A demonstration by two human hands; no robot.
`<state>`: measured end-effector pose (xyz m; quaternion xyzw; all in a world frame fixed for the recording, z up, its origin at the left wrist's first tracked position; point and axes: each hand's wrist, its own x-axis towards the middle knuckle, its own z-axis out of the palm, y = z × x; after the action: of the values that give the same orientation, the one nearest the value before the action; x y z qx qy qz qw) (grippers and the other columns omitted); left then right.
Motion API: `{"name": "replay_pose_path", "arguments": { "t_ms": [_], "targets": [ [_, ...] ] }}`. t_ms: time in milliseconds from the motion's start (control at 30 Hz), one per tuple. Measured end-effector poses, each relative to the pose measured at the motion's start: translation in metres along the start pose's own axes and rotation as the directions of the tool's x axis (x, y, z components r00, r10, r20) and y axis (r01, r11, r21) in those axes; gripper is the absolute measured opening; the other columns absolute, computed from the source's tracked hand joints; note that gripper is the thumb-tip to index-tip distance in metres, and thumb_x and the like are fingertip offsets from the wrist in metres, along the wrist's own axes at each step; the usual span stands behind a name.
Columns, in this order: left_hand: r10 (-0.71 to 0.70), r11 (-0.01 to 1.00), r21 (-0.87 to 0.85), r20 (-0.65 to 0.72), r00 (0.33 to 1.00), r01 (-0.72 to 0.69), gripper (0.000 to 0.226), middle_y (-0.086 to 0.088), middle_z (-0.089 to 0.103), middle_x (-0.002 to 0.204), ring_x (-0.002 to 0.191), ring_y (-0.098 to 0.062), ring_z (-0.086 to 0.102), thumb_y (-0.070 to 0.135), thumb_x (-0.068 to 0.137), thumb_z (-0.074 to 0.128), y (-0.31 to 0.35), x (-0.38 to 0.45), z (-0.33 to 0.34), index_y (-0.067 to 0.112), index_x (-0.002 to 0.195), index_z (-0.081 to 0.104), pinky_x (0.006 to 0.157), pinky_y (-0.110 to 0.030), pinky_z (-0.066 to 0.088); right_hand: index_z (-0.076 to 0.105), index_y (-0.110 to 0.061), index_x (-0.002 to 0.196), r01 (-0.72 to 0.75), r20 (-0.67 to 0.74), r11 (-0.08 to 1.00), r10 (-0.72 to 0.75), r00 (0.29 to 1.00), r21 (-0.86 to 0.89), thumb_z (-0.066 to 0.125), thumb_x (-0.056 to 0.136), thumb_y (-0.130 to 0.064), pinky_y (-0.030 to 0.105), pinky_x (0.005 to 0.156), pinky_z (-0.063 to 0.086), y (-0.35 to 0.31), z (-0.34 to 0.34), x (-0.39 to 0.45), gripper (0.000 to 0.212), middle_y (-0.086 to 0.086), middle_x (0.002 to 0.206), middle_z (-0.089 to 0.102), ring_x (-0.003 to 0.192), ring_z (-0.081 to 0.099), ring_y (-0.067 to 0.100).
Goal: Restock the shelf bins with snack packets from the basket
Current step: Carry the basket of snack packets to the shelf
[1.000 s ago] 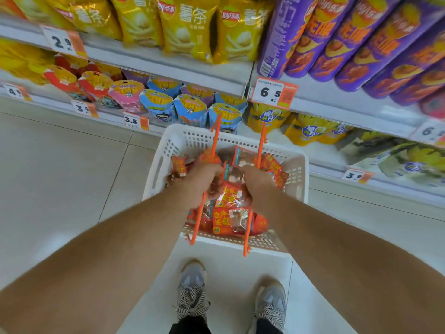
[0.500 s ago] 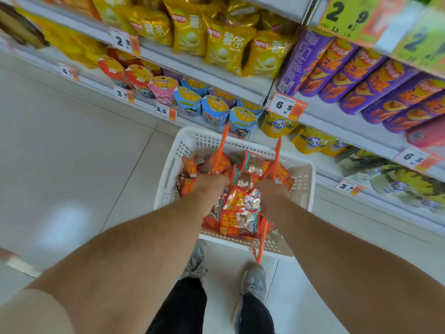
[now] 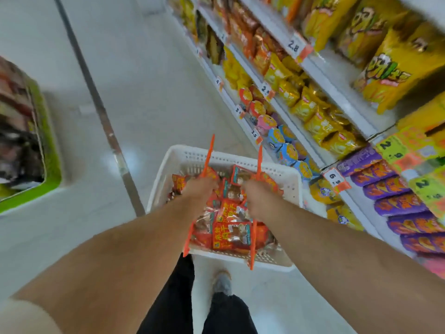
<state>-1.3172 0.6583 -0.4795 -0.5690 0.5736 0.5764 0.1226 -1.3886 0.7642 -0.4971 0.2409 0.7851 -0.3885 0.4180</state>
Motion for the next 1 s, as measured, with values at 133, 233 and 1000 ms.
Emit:
{"name": "replay_pose_path", "arguments": {
  "t_ms": [133, 233, 1000],
  "targets": [
    [-0.021, 0.990, -0.143, -0.060, 0.998, 0.013, 0.017, 0.003, 0.037, 0.051, 0.045, -0.012, 0.032, 0.018, 0.088, 0.056, -0.030, -0.027, -0.076, 0.012, 0.073, 0.056, 0.043, -0.022, 0.026, 0.063, -0.007, 0.091, 0.086, 0.179, 0.996, -0.079, 0.981, -0.031, 0.060, 0.084, -0.020, 0.035, 0.069, 0.056, -0.008, 0.051, -0.028, 0.015, 0.005, 0.081, 0.063, 0.077, 0.061, 0.024],
    [-0.050, 0.955, -0.297, -0.138, 0.989, 0.007, 0.009, -0.001, 0.039, 0.062, 0.055, -0.015, 0.035, 0.015, 0.084, 0.057, -0.053, -0.048, -0.137, 0.010, 0.076, 0.056, 0.051, -0.027, 0.029, 0.062, -0.007, 0.102, 0.207, 0.250, 0.968, -0.168, 0.954, -0.139, 0.059, 0.076, -0.020, 0.043, 0.087, 0.055, -0.024, 0.106, -0.060, 0.030, 0.008, 0.098, 0.069, 0.093, 0.067, 0.029],
    [-0.352, 0.616, -0.762, -0.493, 0.796, -0.200, 0.019, -0.004, 0.050, 0.065, 0.062, -0.022, 0.050, 0.013, 0.072, 0.059, -0.408, -0.152, -0.679, 0.003, 0.088, 0.061, 0.055, -0.026, 0.039, 0.062, -0.014, 0.106, 0.614, 0.615, 0.657, -0.279, 0.737, -0.437, 0.055, 0.090, -0.029, 0.029, 0.059, 0.042, 0.119, 0.654, -0.445, 0.023, 0.007, 0.086, 0.056, 0.072, 0.052, 0.022]
  ]
}}
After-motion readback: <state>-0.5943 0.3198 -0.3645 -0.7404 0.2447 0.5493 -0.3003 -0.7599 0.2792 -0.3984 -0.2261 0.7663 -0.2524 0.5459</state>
